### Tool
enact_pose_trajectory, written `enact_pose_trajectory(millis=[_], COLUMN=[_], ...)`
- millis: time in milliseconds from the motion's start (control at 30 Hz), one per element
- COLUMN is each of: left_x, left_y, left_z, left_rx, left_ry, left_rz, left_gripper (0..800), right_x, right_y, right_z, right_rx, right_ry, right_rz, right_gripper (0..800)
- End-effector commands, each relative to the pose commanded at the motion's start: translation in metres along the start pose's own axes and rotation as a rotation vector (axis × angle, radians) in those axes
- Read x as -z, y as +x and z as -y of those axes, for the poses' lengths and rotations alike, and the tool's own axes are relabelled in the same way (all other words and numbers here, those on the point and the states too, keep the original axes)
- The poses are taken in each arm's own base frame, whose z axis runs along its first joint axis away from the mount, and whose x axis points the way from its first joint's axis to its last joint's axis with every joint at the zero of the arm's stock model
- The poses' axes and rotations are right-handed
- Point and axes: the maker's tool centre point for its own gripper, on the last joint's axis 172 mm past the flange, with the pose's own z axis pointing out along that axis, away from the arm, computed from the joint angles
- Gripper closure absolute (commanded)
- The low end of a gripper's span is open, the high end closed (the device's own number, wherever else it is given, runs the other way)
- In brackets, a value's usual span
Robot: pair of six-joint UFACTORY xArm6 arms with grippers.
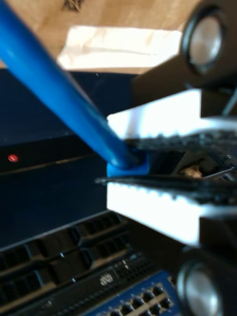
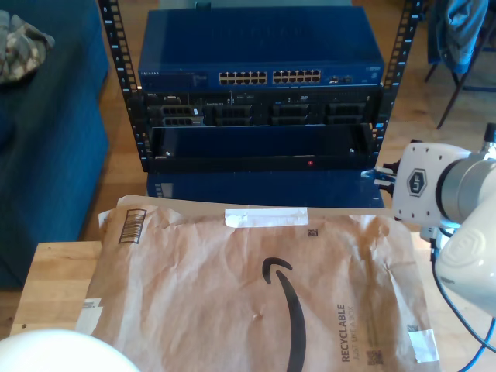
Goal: Grab the cable and plug it in
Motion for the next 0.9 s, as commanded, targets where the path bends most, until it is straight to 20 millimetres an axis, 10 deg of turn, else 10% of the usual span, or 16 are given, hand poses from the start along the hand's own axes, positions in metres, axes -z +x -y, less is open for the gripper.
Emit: enact_pose_trajectory(millis=[500,633,900], left_x=[0.000,0.000,0.000], left_y=[0.000,0.000,0.000], left_z=[0.000,0.000,0.000], left_rx=[0.000,0.000,0.000], left_ry=[0.000,0.000,0.000], left_rz=[0.000,0.000,0.000], left_gripper=[0,0,0], right_x=[-0.030,-0.031,-0.031], right_y=[0.002,-0.032,-0.039], right_z=[0.017,0.023,0.025], right_rx=[0.028,0.071,0.149], right_ry=[0.031,0.037,0.035], right_rz=[-0.051,-0.002,0.003], right_gripper=[799,800,800])
